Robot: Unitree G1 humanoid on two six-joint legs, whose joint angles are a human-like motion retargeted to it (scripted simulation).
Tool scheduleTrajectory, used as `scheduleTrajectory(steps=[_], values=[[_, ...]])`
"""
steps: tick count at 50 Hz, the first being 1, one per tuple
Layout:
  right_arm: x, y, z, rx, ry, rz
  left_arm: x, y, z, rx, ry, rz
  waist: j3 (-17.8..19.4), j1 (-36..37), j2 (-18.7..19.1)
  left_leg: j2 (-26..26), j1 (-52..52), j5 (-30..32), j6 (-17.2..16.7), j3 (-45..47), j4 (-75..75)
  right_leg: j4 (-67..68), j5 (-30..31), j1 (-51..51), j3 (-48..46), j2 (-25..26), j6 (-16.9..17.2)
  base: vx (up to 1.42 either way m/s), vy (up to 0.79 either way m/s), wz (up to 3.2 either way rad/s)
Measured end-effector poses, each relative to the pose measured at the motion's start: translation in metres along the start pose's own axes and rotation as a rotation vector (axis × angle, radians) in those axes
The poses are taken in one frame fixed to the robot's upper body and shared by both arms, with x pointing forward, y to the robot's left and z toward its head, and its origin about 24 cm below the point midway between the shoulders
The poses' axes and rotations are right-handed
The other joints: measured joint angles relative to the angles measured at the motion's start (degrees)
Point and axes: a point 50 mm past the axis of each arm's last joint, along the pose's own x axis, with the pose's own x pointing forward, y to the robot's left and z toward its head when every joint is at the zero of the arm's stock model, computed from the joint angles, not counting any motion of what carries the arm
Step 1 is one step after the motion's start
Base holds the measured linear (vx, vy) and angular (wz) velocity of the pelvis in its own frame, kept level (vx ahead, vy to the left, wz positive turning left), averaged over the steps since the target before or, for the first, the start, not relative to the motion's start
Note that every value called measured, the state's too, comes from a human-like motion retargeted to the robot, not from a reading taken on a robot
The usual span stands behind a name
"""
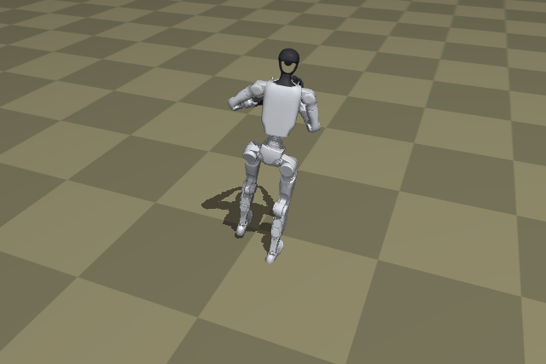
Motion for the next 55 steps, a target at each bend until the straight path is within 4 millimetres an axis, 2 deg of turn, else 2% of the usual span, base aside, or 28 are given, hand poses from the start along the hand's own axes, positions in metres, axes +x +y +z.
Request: scheduleTrajectory(steps=[2,5,7,10,12,14,16,17,18,20,22,23,25,28,30,33,35,37,40,42,45,47,48,49,50,52,53,55], values=[[0.01,-0.002,-0.002,-0.096,-0.018,0.0,-0.002,0.009,-0.019,0.104,0.088,0.1,0.9,1.6,-0.3,0.9,-2.4,-2.9,2.8,1.3,9.1,1.6,-2.2,-1.6,-6.3,-2.2,0.8,-0.42,0.09,2.84],[0.016,-0.019,-0.019,-0.236,0.062,-0.065,-0.022,0.022,-0.03,-0.005,0.135,0.334,1.8,4.9,-1.6,4.7,-3.7,-4.9,2.8,4.7,20.4,4.2,-2.8,-4.2,-12.9,-3.5,1.0,-0.27,0.03,2.09],[0.003,-0.03,-0.027,-0.152,0.104,-0.181,-0.038,0.022,-0.027,-0.165,0.103,0.458,1.1,6.3,-3.3,7.7,-1.5,-2.5,1.2,9.8,20.1,2.9,-1.0,-4.2,-18.1,-4.3,1.6,-0.11,0.04,2.45],[-0.025,-0.041,-0.027,0.059,0.11,-0.378,-0.059,0.014,-0.023,-0.34,0.065,0.591,-0.9,6.0,-5.3,10.5,2.5,3.6,-1.6,16.6,14.4,1.5,1.2,-3.0,-27.8,-5.8,2.1,-0.07,0.12,3.4],[-0.039,-0.048,-0.017,0.048,0.102,-0.427,-0.073,0.011,-0.02,-0.385,0.064,0.65,-1.8,3.6,-4.6,12.9,4.7,5.7,-2.9,21.1,11.4,5.7,0.1,-2.7,-32.3,-7.0,0.8,-0.08,0.22,4.15],[-0.046,-0.049,0.0,-0.072,0.082,-0.398,-0.084,0.009,-0.013,-0.38,0.041,0.679,-1.4,1.5,-2.5,14.3,6.2,3.3,-4.3,21.8,9.4,17.6,-4.0,-4.4,-31.2,-9.1,-0.6,-0.09,0.28,4.06],[-0.049,-0.046,0.019,-0.202,0.033,-0.344,-0.087,0.009,0.0,-0.37,-0.034,0.678,0.5,1.0,-0.6,13.7,4.3,-2.2,-5.3,17.3,13.0,34.4,-9.6,-7.8,-25.5,-11.7,-1.0,-0.12,0.25,3.66],[-0.05,-0.043,0.024,-0.248,0.015,-0.324,-0.083,0.009,0.007,-0.374,-0.086,0.669,1.9,1.2,-0.1,12.8,2.0,-4.9,-4.4,14.4,17.0,42.8,-12.2,-9.6,-22.3,-12.9,-1.1,-0.18,0.17,3.42],[-0.051,-0.041,0.024,-0.275,0.02,-0.32,-0.075,0.011,0.015,-0.39,-0.144,0.651,3.3,2.0,-0.2,11.0,-0.6,-6.9,-1.3,11.4,21.2,50.5,-14.2,-11.3,-19.1,-14.0,-1.5,-0.22,0.13,3.27],[-0.057,-0.041,0.009,-0.279,0.097,-0.341,-0.051,0.017,0.037,-0.381,-0.269,0.623,5.6,3.9,-0.6,7.3,-7.0,-9.0,2.5,6.7,30.5,64.0,-17.1,-14.4,-13.5,-15.3,-2.9,-0.24,0.08,2.93],[-0.07,-0.048,-0.019,-0.205,0.267,-0.393,-0.029,0.03,0.066,-0.287,-0.383,0.641,6.9,6.5,-1.4,4.0,-9.7,-8.4,3.4,3.9,32.5,71.8,-17.0,-16.0,-8.3,-13.6,-3.5,-0.24,0.01,2.2],[-0.078,-0.05,-0.031,-0.154,0.347,-0.417,-0.025,0.038,0.083,-0.221,-0.439,0.674,7.4,7.7,-1.8,2.6,-9.6,-7.5,3.3,2.7,31.0,73.6,-15.8,-16.1,-5.8,-11.4,-3.0,-0.26,-0.05,1.72],[-0.09,-0.049,-0.046,-0.072,0.433,-0.45,-0.031,0.051,0.113,-0.114,-0.559,0.783,7.9,9.3,-2.2,0.7,-7.5,-3.9,2.9,-0.1,24.2,72.7,-10.3,-15.4,-0.9,-4.4,-0.4,-0.33,-0.09,1.44],[-0.091,-0.044,-0.04,-0.067,0.395,-0.429,-0.061,0.055,0.132,-0.193,-0.723,0.937,7.4,10.1,-0.4,0.3,-1.7,8.5,2.4,-5.8,6.5,61.6,5.6,-12.9,3.6,5.9,2.0,-0.47,-0.1,1.16],[-0.086,-0.043,-0.03,-0.112,0.353,-0.361,-0.076,0.052,0.13,-0.27,-0.757,0.955,5.9,10.3,2.2,2.8,1.8,16.5,1.4,-6.9,-5.0,51.3,12.1,-9.8,4.3,10.3,1.2,-0.55,-0.05,1.08],[-0.072,-0.045,-0.012,-0.236,0.301,-0.176,-0.086,0.044,0.115,-0.206,-0.644,0.829,3.1,8.2,4.7,5.8,2.3,17.2,-1.6,3.2,-10.3,35.9,8.1,-4.2,6.8,13.2,1.9,-0.6,0.01,1.53],[-0.059,-0.048,-0.002,-0.293,0.281,-0.053,-0.087,0.038,0.101,-0.17,-0.531,0.681,2.3,6.1,3.9,4.2,0.5,13.6,-0.4,6.7,-5.0,27.7,3.3,-1.6,8.7,11.3,3.3,-0.68,0.07,1.63],[-0.049,-0.053,0.003,-0.32,0.264,-0.016,-0.08,0.027,0.078,-0.2,-0.392,0.549,2.4,4.8,1.7,1.6,-3.5,7.9,2.4,6.9,10.1,23.6,0.4,-1.6,8.2,6.6,3.9,-0.71,0.13,1.09],[-0.038,-0.063,0.009,-0.39,0.22,-0.105,-0.07,0.013,0.043,-0.264,-0.196,0.402,2.7,3.9,-1.0,2.6,-6.7,-1.1,4.6,9.5,35.0,20.4,0.1,-3.8,7.2,2.1,4.3,-0.67,0.13,0.23],[-0.041,-0.067,0.012,-0.376,0.188,-0.22,-0.068,0.007,0.038,-0.296,-0.167,0.351,1.5,1.7,-3.1,4.0,-4.8,-4.1,5.0,10.6,42.6,15.1,3.7,-5.1,7.8,1.0,4.4,-0.66,0.11,-0.06],[-0.065,-0.067,0.011,-0.175,0.185,-0.386,-0.065,0.004,0.063,-0.41,-0.32,0.345,-1.8,-4.0,-6.0,1.2,1.1,-1.5,3.0,6.0,41.3,3.0,14.6,-5.7,8.0,-0.3,2.8,-0.71,0.16,-0.01],[-0.087,-0.063,0.01,-0.071,0.212,-0.46,-0.062,0.008,0.097,-0.453,-0.53,0.392,-3.9,-7.9,-6.9,-2.9,6.8,4.8,-0.8,-0.2,34.4,-3.5,23.2,-7.0,9.1,-0.4,2.3,-0.79,0.2,-0.29],[-0.096,-0.06,0.011,-0.055,0.229,-0.477,-0.062,0.011,0.116,-0.447,-0.651,0.423,-4.7,-9.5,-6.9,-4.1,10.2,7.0,-2.8,-2.5,29.9,-4.3,26.2,-8.6,10.5,0.3,3.1,-0.82,0.2,-0.65],[-0.103,-0.058,0.011,-0.057,0.246,-0.477,-0.061,0.014,0.134,-0.427,-0.775,0.45,-5.0,-10.8,-6.5,-4.0,13.7,6.7,-3.9,-3.4,25.1,-3.7,27.1,-10.5,12.2,1.7,4.1,-0.85,0.18,-0.88],[-0.108,-0.056,0.011,-0.067,0.264,-0.468,-0.061,0.017,0.153,-0.401,-0.903,0.472,-5.1,-11.9,-5.8,-3.1,17.2,5.0,-4.7,-3.6,20.0,-2.5,27.0,-12.5,14.2,3.5,5.2,-0.91,0.18,-0.96],[-0.111,-0.056,0.004,-0.083,0.31,-0.442,-0.058,0.022,0.181,-0.395,-1.103,0.501,-3.8,-14.2,-3.0,0.7,22.5,-4.3,-4.3,-0.5,10.0,0.3,21.7,-14.1,15.4,7.2,3.1,-0.97,0.17,-1.05],[-0.109,-0.056,-0.006,-0.074,0.355,-0.395,-0.05,0.02,0.191,-0.376,-1.153,0.422,-2.6,-15.0,-1.4,2.7,24.5,-9.0,-2.7,1.5,5.8,6.7,18.0,-16.3,13.2,9.0,2.7,-0.97,0.16,-1.08],[-0.1,-0.056,-0.029,-0.059,0.441,-0.336,-0.031,0.02,0.197,-0.368,-1.128,0.352,0.0,-17.6,0.8,4.6,25.3,-15.7,1.7,3.6,2.8,21.7,10.6,-19.9,5.9,8.3,0.3,-0.93,0.12,-0.77]])
